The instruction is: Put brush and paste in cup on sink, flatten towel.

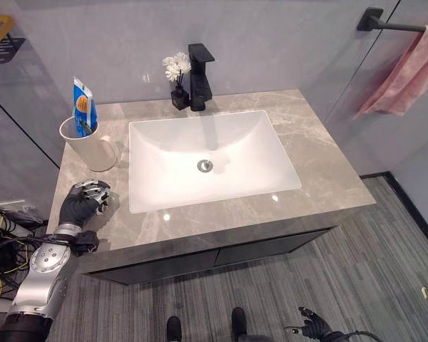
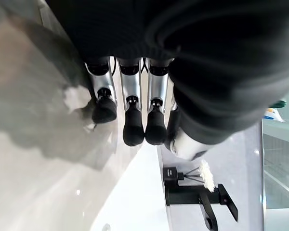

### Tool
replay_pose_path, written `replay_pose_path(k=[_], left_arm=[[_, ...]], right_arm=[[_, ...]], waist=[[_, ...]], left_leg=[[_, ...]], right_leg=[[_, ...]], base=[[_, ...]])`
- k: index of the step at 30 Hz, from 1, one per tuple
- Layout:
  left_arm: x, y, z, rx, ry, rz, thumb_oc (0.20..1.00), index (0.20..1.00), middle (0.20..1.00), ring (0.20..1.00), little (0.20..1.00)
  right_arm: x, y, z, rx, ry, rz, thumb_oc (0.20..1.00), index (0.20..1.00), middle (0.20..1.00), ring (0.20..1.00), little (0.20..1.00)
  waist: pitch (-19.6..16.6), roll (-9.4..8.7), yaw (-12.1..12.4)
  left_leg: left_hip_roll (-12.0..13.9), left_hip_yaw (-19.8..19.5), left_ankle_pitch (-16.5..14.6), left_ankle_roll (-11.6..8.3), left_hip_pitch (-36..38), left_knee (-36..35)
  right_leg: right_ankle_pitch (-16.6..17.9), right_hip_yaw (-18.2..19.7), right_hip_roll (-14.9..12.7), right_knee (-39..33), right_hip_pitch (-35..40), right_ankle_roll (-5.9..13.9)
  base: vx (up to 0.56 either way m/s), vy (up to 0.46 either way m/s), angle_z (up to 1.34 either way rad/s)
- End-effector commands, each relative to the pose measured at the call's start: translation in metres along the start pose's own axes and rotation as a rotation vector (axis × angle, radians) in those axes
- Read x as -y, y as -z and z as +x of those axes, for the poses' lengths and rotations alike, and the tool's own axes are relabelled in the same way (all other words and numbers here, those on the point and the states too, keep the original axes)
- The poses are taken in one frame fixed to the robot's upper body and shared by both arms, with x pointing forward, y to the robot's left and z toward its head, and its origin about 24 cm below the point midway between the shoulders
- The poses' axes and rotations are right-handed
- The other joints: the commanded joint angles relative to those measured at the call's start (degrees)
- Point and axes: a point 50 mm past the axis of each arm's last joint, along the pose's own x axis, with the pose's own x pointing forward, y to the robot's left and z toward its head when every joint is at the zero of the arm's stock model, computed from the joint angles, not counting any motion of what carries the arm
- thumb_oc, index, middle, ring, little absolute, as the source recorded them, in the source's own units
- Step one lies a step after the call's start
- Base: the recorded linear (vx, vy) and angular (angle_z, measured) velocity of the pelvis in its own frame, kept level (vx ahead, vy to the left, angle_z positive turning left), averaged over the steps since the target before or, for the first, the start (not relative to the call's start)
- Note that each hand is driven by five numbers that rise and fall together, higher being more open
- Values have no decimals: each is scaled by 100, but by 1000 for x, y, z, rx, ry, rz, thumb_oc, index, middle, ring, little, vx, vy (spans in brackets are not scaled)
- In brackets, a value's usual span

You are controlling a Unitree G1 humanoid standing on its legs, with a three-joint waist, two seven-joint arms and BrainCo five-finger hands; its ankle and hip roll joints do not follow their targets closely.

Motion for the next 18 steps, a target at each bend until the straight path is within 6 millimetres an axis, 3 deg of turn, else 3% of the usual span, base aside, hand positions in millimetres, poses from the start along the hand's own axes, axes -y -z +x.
replay_pose_path(k=[1,8,10,18], left_arm=[[-1,-27,24,111,-55,33,200,200,200,200,200],[-16,-41,53,96,-143,26,200,200,200,200,200],[-21,-55,70,102,-187,27,200,200,200,200,200],[-37,-77,88,99,-246,62,200,200,200,200,200]], right_arm=[[23,-8,0,21,44,-38,1000,1000,1000,1000,1000],[25,-1,1,-26,49,-44,1000,1000,1000,1000,1000],[26,1,2,-45,54,-42,1000,1000,1000,1000,1000],[30,0,3,-55,70,-28,1000,1000,1000,1000,1000]], waist=[[324,42,-106],[504,65,-199],[552,70,-243],[608,55,-290]], left_leg=[[125,-92,-191,-18,203,47],[126,-108,-111,-36,5,47],[130,-149,-81,-56,-55,47],[152,-215,-50,-77,-136,47]], right_leg=[[-78,-162,-352,39,224,421],[-19,-158,-338,39,47,422],[-8,-201,-337,39,34,418],[4,-244,-331,39,4,428]], base=[[-54,5,-3],[-33,0,-4],[0,0,0],[4,-3,2]])
